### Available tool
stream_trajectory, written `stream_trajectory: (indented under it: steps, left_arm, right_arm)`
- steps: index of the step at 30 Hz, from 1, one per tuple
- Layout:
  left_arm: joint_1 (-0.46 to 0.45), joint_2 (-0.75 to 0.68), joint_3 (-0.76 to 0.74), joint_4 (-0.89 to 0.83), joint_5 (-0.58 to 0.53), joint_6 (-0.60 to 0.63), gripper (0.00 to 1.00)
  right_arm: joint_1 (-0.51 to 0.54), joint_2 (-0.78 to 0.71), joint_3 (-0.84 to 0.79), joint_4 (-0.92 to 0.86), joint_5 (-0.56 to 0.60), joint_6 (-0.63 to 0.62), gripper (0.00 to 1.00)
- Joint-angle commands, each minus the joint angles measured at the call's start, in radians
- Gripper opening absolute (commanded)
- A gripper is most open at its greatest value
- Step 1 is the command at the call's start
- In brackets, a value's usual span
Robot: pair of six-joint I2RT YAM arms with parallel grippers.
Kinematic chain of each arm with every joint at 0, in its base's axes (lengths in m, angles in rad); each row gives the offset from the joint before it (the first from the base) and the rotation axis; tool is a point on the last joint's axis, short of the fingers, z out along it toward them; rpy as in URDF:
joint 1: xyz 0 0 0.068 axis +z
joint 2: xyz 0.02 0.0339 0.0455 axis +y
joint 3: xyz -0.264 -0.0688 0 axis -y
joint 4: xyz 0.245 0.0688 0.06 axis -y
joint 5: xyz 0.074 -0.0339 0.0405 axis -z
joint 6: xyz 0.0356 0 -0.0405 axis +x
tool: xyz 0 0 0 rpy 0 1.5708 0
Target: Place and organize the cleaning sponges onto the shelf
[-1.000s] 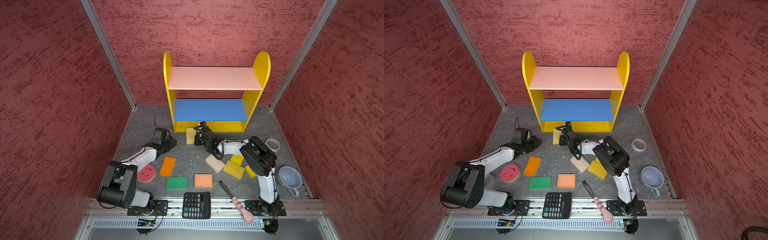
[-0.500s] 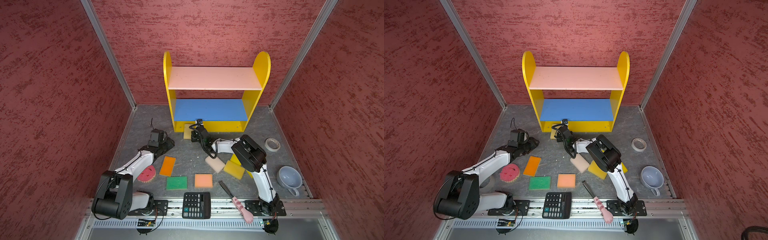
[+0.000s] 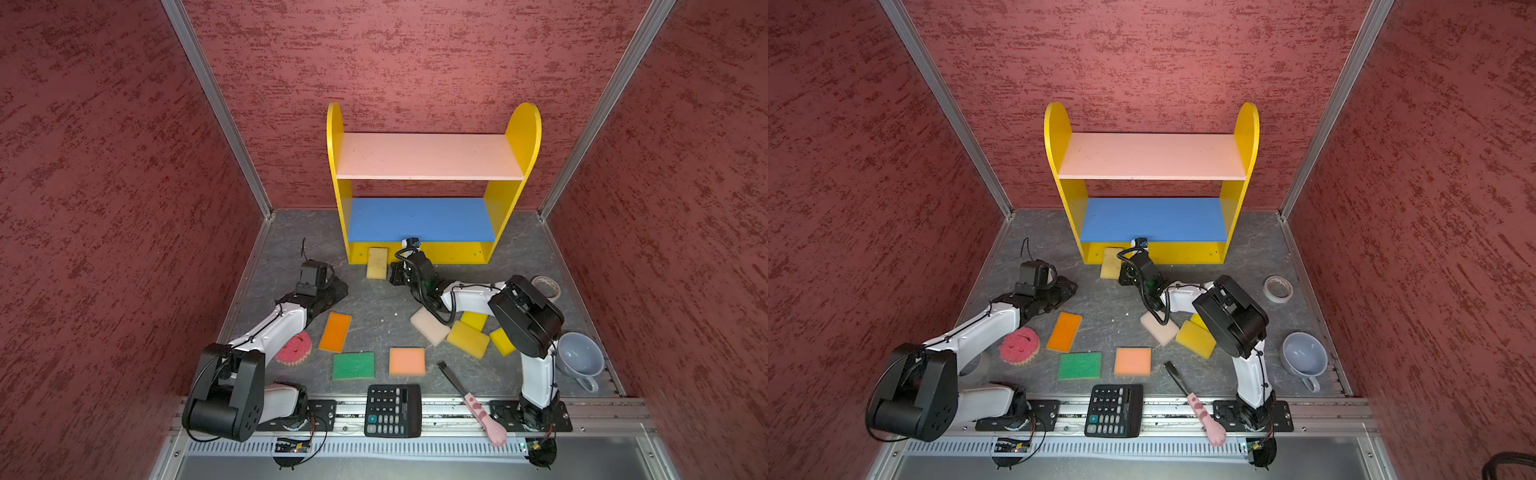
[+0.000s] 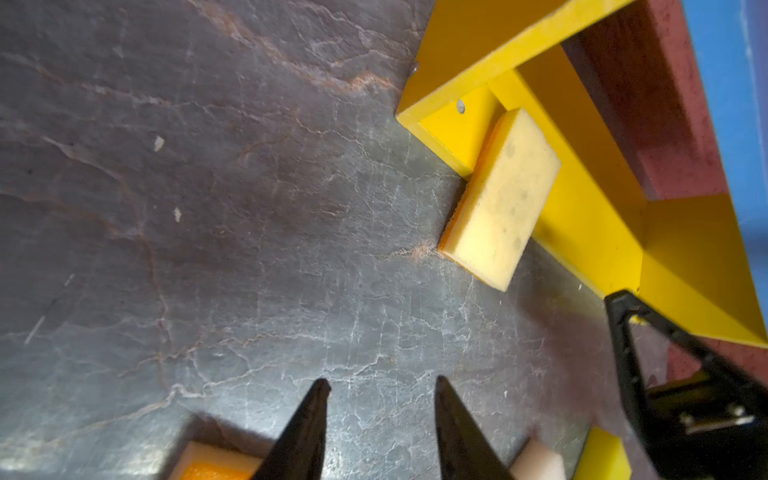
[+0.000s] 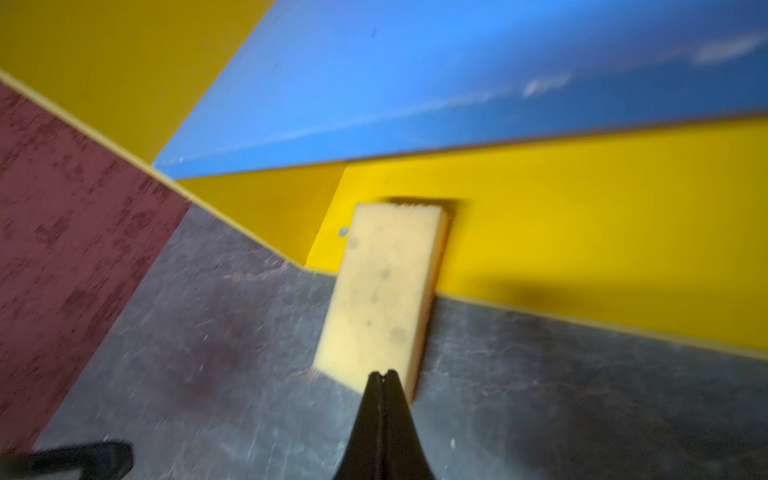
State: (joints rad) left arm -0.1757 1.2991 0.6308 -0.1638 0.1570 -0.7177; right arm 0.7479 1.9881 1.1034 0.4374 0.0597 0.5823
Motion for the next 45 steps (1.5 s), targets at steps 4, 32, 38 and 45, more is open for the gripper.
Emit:
stream_trajectory:
  steps: [4, 32, 38, 45]
  left_arm:
    - [0.007, 0.0, -0.024, 0.02, 0.023, -0.013, 0.07]
    - [0.007, 0.019, -0.043, 0.029, 0.029, -0.002, 0.0]
    - [0.005, 0.047, -0.027, 0.051, 0.036, 0.013, 0.06]
    - [-0.01, 0.135, 0.028, 0.099, 0.055, 0.005, 0.16]
  right_arm:
    - [0.052, 0.052, -0.013, 0.054, -0.124, 0.07, 0.0]
    - [0.017, 0.269, 0.151, 0.129, -0.04, 0.177, 0.0]
    - [0.018, 0.174, 0.006, 0.174, -0.058, 0.186, 0.02]
    - [0.012, 0.056, -0.099, 0.168, -0.003, 0.146, 0.33]
